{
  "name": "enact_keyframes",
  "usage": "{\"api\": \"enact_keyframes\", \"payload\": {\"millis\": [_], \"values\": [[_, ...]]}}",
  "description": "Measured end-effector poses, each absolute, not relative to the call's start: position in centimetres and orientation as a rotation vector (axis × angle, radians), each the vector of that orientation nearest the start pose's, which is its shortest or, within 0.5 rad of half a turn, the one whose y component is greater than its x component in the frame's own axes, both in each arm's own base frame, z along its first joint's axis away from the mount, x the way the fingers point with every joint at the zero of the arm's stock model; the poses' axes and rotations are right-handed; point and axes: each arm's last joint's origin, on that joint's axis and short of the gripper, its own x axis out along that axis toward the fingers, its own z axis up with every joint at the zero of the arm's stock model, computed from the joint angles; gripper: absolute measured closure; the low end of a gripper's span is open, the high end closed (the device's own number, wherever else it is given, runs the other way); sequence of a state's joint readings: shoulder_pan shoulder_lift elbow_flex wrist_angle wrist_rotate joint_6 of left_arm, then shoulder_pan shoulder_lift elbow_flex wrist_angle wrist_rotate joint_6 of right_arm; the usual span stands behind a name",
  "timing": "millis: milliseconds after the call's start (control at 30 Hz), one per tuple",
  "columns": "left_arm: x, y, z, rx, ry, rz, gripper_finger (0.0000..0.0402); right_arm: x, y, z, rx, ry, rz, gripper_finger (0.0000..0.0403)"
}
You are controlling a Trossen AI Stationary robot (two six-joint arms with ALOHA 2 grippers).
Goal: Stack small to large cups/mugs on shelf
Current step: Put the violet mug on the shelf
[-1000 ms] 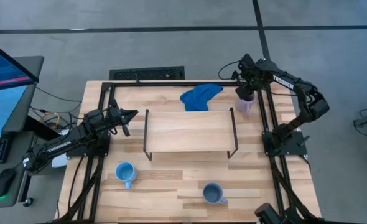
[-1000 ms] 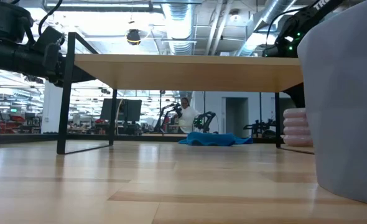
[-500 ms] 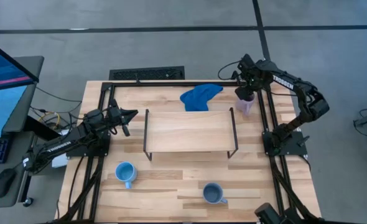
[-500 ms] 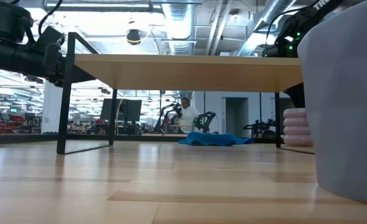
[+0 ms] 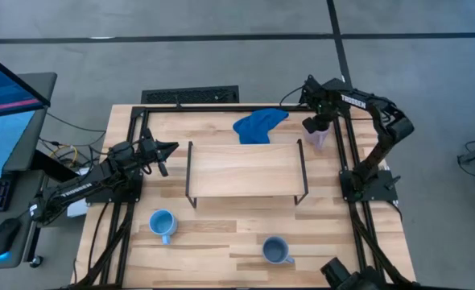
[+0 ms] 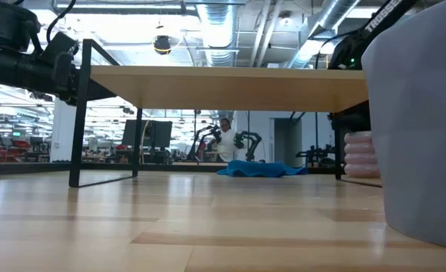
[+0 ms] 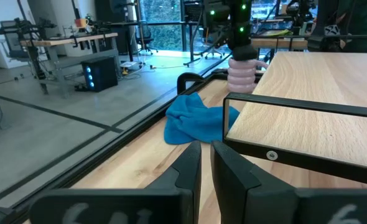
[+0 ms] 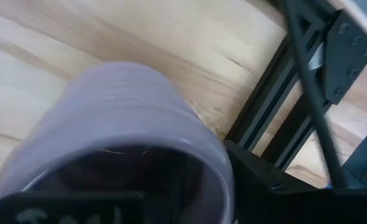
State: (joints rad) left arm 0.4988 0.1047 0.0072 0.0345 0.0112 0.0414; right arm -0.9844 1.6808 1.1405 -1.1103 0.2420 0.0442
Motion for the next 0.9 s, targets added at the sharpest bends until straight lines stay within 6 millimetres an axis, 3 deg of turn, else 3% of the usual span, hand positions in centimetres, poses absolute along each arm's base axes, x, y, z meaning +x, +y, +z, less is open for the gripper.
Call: {"api": "enact_keyframes", "payload": {"millis": [267, 900], "values": [[9.1, 4.9, 16.1, 0.024, 0.072, 0.486, 0.0374, 15.2, -24.1, 19.3, 0.643, 1.615, -0.915, 0.0350], [9.1, 4.9, 16.1, 0.025, 0.072, 0.486, 0.0374, 14.5, -23.0, 22.7, 0.571, 1.475, -0.964, 0.0363]]}}
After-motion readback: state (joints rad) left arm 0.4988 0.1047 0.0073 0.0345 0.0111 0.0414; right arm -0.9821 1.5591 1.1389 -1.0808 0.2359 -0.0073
